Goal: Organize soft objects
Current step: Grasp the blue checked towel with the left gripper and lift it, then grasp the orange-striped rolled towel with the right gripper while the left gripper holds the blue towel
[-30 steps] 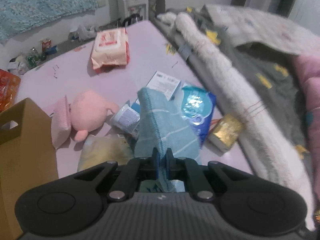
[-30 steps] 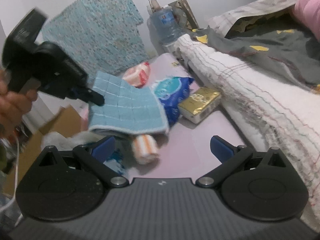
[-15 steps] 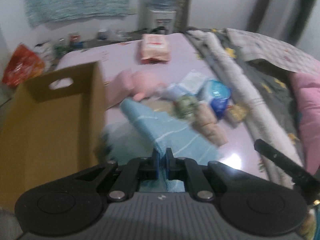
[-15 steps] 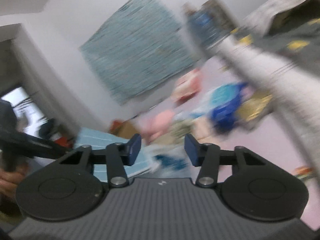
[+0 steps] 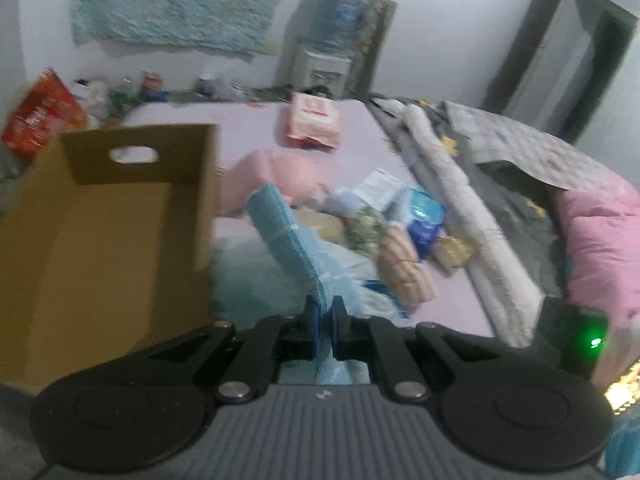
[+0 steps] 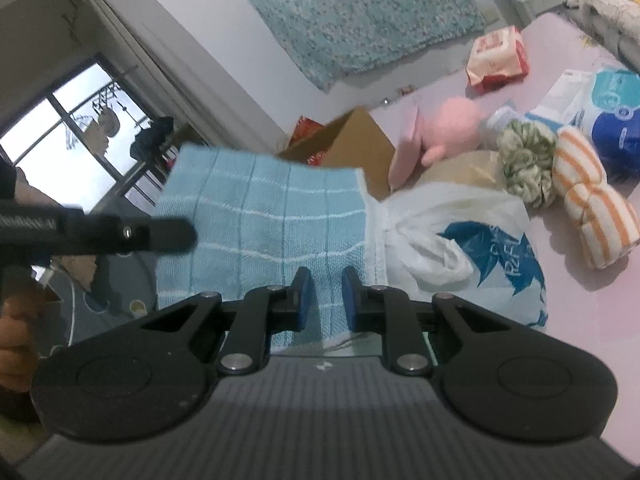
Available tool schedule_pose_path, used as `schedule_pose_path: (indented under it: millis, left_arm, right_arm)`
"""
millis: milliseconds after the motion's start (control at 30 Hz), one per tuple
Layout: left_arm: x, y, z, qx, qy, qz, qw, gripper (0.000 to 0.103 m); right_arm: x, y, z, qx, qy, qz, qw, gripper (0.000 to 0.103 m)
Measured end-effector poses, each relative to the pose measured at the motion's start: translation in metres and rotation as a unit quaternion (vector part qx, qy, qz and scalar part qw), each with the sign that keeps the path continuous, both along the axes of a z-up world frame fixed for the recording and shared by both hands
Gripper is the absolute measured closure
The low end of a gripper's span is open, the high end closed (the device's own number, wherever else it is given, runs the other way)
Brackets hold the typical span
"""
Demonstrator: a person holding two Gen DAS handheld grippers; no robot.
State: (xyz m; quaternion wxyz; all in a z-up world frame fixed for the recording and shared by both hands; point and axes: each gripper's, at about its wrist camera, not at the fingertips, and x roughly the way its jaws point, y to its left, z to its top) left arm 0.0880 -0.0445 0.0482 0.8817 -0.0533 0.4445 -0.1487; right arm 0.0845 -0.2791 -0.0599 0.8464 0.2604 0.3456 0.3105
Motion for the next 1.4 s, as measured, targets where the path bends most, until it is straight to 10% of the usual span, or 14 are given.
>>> schedule_pose_path:
  millis: [300,500,733,1067,1400]
  left_arm:
    - [0.043,-0.034,-0.042,-0.026,0.054,-0.033,0.9976,0.093]
    - [0.049,-0.035,-0.057,-0.068,0.075,-0.044,0.9939,0.067]
    - [0.056,-0.014,-0.06,-0.135,0.098,-0.005,0.9861,0.056]
    - [0.049,-0.001,-0.048,-0.143,0.068,0.002,0.9873,0.038]
    - [0.06,-0.004,-0.066,-0.125,0.085,0.002,0.9885,0.026]
  right_arm:
    - [-0.027,-0.037,0.008,-0.034,-0.012,-0.035,0.999,0.079]
    - [-0.037,-0.08,0.014,-0.031,-0.019,-0.103,0.994,0.074]
    - [-0.04,-0.059,0.027,-0.004,-0.083,-0.031,0.996,0.074]
    - [-0.015,-0.022,0.005,-0.055,-0.035,0.002,0.998,0.074]
    - [0.001,-0.03,-0.036,-0.003,0.019,0.001,1.0,0.074]
